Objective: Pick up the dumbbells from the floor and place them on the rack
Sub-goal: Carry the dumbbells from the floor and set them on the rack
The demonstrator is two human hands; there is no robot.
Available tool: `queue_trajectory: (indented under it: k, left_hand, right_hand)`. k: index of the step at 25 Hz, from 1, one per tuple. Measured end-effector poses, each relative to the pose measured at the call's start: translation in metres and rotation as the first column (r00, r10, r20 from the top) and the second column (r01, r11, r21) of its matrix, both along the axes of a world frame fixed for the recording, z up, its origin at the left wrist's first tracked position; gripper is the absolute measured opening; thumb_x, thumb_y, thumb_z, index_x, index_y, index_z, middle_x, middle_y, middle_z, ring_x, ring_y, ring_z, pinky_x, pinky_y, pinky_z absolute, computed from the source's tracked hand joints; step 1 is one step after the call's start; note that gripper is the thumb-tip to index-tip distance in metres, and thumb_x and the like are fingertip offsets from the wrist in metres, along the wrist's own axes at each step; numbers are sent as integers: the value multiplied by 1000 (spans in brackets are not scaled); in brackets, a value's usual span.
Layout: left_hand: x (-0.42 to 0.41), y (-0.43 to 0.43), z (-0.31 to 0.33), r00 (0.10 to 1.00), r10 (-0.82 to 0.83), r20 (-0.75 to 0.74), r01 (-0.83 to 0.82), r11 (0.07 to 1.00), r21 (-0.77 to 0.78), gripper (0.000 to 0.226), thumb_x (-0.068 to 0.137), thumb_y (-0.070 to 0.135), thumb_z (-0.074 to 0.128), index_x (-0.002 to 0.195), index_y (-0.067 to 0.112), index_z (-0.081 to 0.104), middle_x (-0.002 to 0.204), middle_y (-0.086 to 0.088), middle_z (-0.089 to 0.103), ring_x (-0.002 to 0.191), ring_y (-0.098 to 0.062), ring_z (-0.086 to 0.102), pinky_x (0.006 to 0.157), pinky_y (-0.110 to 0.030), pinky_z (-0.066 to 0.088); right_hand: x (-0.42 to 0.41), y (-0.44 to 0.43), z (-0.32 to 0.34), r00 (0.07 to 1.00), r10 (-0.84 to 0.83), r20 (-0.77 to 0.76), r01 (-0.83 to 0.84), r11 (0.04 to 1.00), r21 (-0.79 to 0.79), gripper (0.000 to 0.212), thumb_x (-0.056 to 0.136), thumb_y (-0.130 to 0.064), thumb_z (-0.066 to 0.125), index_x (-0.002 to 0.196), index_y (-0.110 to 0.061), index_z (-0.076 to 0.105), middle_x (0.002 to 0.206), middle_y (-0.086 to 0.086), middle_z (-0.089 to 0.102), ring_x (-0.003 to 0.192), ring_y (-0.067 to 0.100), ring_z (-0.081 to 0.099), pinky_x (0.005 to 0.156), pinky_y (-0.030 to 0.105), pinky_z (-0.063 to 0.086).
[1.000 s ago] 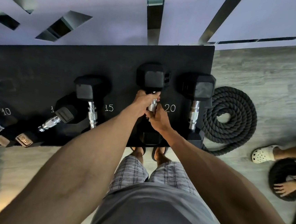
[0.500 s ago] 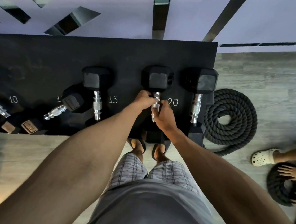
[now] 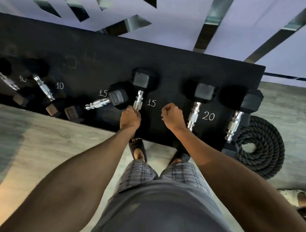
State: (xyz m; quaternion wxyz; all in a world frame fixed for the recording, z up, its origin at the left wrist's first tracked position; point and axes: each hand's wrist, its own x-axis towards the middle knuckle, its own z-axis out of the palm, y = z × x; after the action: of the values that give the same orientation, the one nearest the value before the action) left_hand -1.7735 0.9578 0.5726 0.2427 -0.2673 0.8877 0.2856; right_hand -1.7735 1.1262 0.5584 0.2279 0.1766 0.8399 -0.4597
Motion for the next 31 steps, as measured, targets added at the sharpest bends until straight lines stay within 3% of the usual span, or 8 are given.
queue_trajectory:
  k: [5,8,11,14,19,21,24,31]
  left_hand:
    - [-7,-55,-33,990,-132,46,125,984,124,35,86,31,68,112,7,67,113,-14,70,109,-31,64,92,-40,53]
    - [-17,-60,-34,985,-151,84,121,949,290,28,90,23,65,111,5,70,111,-14,73,108,-28,65,89,-33,51]
    - [-20,-59,-41,979,-171,108,122,925,360,27,93,26,63,110,6,69,107,-13,73,104,-26,66,76,-26,43]
    - [-23,-57,-48,977,-167,130,110,927,358,30,91,31,65,110,8,70,107,-11,73,104,-24,66,76,-26,45]
    - [-29,-49,-47,987,-103,125,59,948,313,38,91,34,66,116,6,69,116,-16,70,110,-30,65,94,-40,52]
    - [-30,-47,-44,989,-85,120,43,948,316,36,92,31,65,116,4,69,116,-17,70,110,-30,65,91,-35,52]
    - [-30,-41,-38,994,-47,103,6,933,360,31,91,26,67,111,2,71,110,-15,72,106,-27,66,78,-28,45]
    - [-53,-9,-32,996,-8,90,-35,884,466,26,88,24,71,109,9,74,104,-9,74,100,-21,68,78,-23,45]
  right_hand:
    - [-29,-77,-1,998,-30,47,32,999,-44,35,94,-35,57,115,-7,59,103,10,70,97,27,68,88,40,55]
    - [-48,-100,-9,997,-65,48,65,998,-4,41,95,-33,57,121,-2,57,112,15,68,107,31,64,84,33,48]
    - [-53,-110,-16,995,-92,47,93,996,-4,37,97,-26,54,124,-1,54,117,15,66,111,31,61,81,27,41]
    - [-52,-115,-23,994,-102,33,102,995,11,33,98,-22,52,121,1,53,111,16,67,105,32,63,79,30,42]
    - [-54,-114,-20,995,-102,-2,102,995,-6,19,96,-12,50,108,1,55,85,5,60,73,16,56,69,28,39]
    - [-54,-113,-17,996,-93,2,93,996,2,16,96,-10,50,106,1,55,82,2,58,66,9,52,61,21,38]
    - [-54,-106,-16,996,-93,-17,93,996,5,17,96,-13,51,106,0,55,82,2,59,67,10,54,60,20,39]
    - [-82,-69,0,995,-77,-58,81,995,60,24,98,-17,51,112,1,55,86,3,60,74,16,55,66,27,40]
